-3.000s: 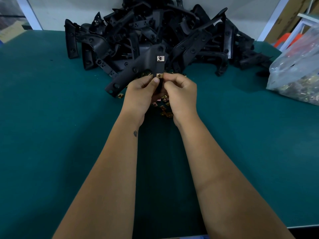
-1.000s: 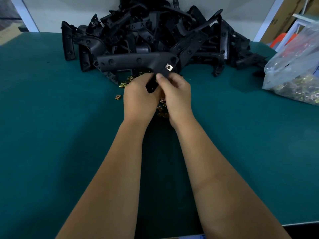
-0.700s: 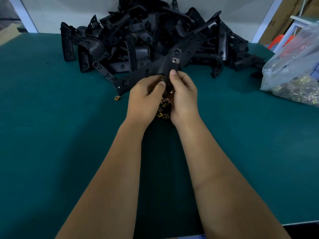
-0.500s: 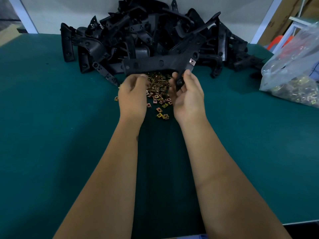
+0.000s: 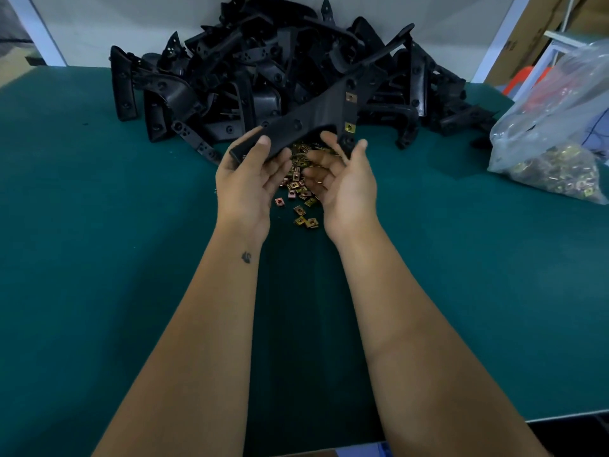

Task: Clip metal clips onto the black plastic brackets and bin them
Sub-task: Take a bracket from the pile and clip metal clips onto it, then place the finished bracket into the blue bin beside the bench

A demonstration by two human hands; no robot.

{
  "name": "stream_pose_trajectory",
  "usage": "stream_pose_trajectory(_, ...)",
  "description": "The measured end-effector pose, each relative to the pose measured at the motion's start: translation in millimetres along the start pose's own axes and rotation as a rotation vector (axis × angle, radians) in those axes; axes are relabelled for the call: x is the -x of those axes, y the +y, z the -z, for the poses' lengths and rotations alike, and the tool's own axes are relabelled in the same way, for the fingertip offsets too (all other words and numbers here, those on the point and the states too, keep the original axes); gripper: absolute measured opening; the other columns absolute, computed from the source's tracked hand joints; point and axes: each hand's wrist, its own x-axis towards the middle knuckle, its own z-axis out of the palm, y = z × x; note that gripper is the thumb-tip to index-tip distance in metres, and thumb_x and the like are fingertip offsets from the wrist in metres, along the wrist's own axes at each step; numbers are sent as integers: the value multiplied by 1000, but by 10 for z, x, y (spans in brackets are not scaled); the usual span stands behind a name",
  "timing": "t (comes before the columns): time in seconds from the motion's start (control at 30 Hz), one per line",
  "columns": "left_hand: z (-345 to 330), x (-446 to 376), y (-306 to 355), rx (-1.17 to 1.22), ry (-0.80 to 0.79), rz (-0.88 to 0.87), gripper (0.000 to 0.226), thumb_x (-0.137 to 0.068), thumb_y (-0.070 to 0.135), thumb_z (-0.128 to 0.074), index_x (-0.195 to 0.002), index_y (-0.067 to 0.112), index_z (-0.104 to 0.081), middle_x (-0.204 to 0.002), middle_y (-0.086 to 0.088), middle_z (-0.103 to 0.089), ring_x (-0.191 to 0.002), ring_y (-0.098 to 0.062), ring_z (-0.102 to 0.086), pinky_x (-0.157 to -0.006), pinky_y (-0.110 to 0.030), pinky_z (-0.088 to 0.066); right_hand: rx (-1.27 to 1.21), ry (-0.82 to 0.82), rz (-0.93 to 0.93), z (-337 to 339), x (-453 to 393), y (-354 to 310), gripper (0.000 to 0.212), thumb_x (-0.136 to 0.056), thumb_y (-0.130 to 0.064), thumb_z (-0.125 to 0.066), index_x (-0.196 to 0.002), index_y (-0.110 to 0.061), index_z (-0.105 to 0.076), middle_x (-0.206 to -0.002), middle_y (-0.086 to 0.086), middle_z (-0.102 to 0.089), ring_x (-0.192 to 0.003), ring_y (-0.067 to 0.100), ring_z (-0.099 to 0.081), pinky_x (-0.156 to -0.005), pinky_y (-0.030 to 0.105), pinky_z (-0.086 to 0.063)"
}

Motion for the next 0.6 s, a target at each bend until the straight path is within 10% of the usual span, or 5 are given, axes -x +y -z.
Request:
stream_pose_trajectory(0.2,-15,47,-19,158,-6,78,7,-98,7,-58,-104,7,-56,-83,-10,-76,-84,-24,-75,-76,-32,-60,37,-28,115,16,93,-55,45,-107,-39,-23,-107,-17,-62,-86,5,-67,-64,15,-58,-64,27,-47)
stream_pose_trajectory(0.4,-72,229,-147,-248,-80,-4,7,-96,10,-62,-98,16,-63,-84,0,-71,-70,-12,-67,-70,-25,-57,20,40,118,109,239,-114,63,-101,-58,-27,-108,-8,-65,-91,5,-66,-73,17,-59,-78,32,-47)
stream_pose_trajectory(0.6,-290,615,-329,-600,-343,-110,14,-93,6,-65,-92,20,-64,-74,15,-70,-66,-2,-64,-63,-16,-54,-22,212,169,302,480,-469,9,-97,-25,-62,-95,-22,-53,-107,2,-57,-104,19,-58,-100,35,-44)
